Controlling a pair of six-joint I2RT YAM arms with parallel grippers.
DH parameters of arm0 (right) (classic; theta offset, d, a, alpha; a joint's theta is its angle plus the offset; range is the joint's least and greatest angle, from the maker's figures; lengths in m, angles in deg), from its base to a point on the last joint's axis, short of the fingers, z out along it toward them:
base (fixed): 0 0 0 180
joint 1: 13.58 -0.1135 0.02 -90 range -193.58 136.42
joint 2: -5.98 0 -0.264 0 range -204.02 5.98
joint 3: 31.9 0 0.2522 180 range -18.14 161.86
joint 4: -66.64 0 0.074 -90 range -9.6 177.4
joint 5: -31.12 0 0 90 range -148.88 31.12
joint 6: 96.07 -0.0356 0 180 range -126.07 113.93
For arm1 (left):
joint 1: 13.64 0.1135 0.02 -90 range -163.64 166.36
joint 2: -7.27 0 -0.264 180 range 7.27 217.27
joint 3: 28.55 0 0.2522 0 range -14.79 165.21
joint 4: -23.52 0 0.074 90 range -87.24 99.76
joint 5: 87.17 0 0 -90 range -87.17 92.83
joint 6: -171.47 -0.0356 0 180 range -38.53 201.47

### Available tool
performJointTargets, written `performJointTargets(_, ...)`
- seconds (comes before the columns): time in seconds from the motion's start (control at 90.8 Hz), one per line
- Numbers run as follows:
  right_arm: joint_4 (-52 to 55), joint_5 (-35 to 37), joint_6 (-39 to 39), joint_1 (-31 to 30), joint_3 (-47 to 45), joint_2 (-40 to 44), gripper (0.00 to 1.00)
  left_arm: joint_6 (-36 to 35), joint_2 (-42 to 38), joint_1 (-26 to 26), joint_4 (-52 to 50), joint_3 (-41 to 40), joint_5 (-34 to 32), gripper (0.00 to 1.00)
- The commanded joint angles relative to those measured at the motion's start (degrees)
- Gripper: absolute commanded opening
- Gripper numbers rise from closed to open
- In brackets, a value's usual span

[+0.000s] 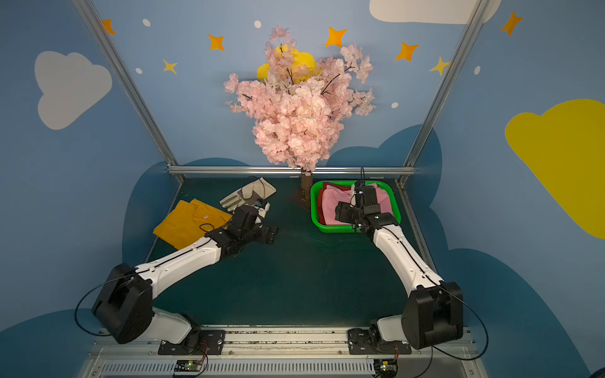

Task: Put the folded t-shirts into the basket
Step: Move the T-shirt to the center of the board.

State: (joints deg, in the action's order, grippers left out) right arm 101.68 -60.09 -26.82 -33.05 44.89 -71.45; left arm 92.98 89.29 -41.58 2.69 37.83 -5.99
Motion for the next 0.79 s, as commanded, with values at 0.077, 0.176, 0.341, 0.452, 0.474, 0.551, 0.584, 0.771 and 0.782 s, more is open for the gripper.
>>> performJointTargets(0.077,-2.89,1.32,-1.92,-9.75,-5.24,3.5,0.8,1.49,-0.36,12.74,-8.24,-1.76,0.19,0.92)
performJointTargets(0.176,-3.81,0.37,-2.43,-13.48,-7.49,3.73,0.8,1.03,1.98,17.61,-11.38,-0.6,-1.14,0.92)
performJointTargets(0.341,-4.23,-0.32,-2.32,-17.0,-8.59,2.58,0.8,1.93,7.87,25.63,-12.94,2.0,5.26,0.92)
performJointTargets(0.452,-4.45,-0.06,-2.06,-17.98,-9.07,2.48,0.8,1.85,13.22,28.67,-14.85,5.34,8.74,0.92)
performJointTargets(0.474,-4.59,0.04,-2.09,-18.11,-9.31,2.57,0.8,1.74,14.5,29.14,-15.33,6.08,9.44,0.92)
performJointTargets(0.551,-4.65,0.5,-2.03,-18.15,-10.01,3.2,0.8,1.8,18.07,30.56,-17.92,8.85,12.2,0.92)
performJointTargets(0.584,-4.54,0.86,-1.97,-18.15,-10.33,3.69,0.8,1.94,19.17,30.61,-17.98,9.27,13.14,0.92)
performJointTargets(0.771,-2.0,2.86,-0.77,-17.77,-11.0,6.02,0.81,4.2,20.36,28.84,-15.96,7.58,20.5,0.9)
performJointTargets(0.782,-1.75,3.0,-0.69,-17.7,-11.04,6.17,0.81,4.35,20.24,28.52,-15.96,7.41,20.55,0.9)
